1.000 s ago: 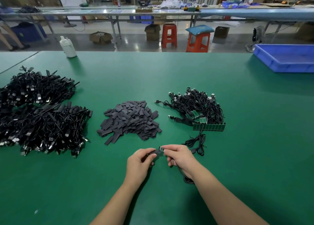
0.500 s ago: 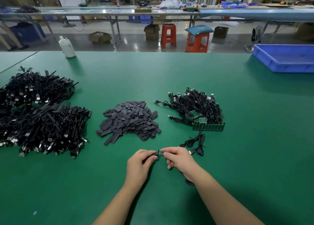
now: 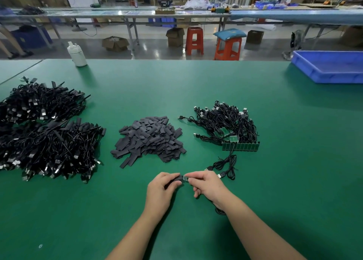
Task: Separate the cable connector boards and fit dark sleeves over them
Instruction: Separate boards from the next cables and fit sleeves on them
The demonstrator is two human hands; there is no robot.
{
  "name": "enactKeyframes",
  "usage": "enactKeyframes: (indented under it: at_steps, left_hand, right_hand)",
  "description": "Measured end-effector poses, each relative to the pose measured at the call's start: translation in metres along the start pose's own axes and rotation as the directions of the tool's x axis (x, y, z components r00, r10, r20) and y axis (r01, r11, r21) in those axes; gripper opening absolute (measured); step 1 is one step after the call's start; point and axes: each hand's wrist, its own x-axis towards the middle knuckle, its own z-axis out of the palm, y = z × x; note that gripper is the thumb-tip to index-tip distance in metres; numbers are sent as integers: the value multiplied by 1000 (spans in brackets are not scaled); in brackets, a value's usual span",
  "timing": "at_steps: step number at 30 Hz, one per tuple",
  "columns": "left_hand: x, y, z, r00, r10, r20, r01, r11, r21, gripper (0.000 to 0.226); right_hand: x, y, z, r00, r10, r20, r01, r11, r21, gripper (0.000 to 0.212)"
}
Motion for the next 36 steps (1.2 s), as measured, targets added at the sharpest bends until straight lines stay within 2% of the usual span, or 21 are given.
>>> enactKeyframes:
  at_steps: [3,13,23,27,32,36]
  left_hand:
    - [0,1,-2,1000,9,20,-9,1000,4,22]
    - [14,-6,-18,966,107,235,-135,985,109,23]
    - [20,1,-22,952,160,260,-228,939,258,23]
    - [23,4,-24,926,169,339,-268,924,272,19]
    - [27,6,-25,940,87,329,-184,943,277,17]
    - [27,8,-25,935,69,348,-173,946,275,18]
  right_hand:
    - [-2,0,1,1000,-10,3,10,999,-47,20]
    - [-3,1,1,999,-23,25,24,999,-43,18]
    - [4,9,1,998,-26,57,27,999,-19,20]
    - [7,11,3,998,-20,61,21,999,-32,20]
    - [8,11,2,997,-19,69,23,998,-56,18]
    - [7,11,1,997,-15,74,21,997,-72,18]
